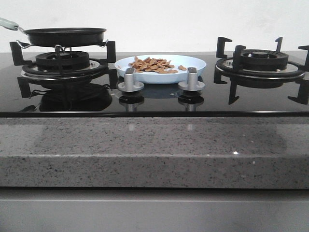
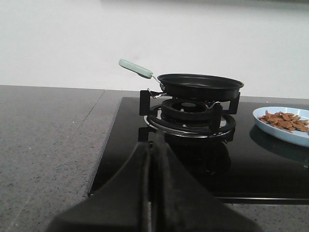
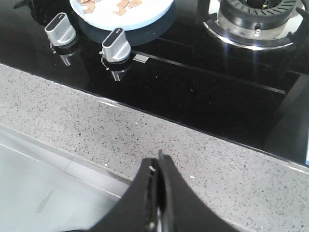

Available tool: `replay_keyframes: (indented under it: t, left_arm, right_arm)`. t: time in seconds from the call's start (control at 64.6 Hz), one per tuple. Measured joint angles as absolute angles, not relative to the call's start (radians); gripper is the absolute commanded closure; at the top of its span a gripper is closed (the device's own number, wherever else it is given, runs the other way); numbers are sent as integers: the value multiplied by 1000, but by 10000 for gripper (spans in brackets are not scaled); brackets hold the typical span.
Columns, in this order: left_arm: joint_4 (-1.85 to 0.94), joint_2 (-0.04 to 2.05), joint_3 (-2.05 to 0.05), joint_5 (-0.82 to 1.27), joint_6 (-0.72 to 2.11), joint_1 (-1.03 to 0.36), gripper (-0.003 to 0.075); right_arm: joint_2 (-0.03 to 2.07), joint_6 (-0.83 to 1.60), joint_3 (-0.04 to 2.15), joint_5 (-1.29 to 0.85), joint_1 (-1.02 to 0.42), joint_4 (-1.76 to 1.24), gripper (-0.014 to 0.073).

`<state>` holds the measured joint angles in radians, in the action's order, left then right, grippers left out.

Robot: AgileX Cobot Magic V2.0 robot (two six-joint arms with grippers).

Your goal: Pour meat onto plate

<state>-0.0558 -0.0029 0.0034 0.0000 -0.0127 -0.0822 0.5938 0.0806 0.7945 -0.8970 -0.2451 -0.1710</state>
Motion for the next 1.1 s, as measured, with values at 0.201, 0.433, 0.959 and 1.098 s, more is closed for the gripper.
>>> replay_keyframes:
  t: [0.201, 0.433, 0.959, 1.098]
  left_arm:
    - [-56, -3, 3, 0, -13, -82, 741]
    - [-56, -3, 3, 0, -13, -82, 741]
    - [-56, -3, 3, 0, -13, -82, 741]
    - [-56, -3, 3, 0, -13, -82, 741]
  right_arm:
    - [594, 81, 794, -897, -245, -171, 663]
    - [468, 81, 634, -687, -164, -127, 663]
    - [43, 82, 66, -214, 23, -136, 663]
    - [-2, 82, 18, -212, 21, -136, 663]
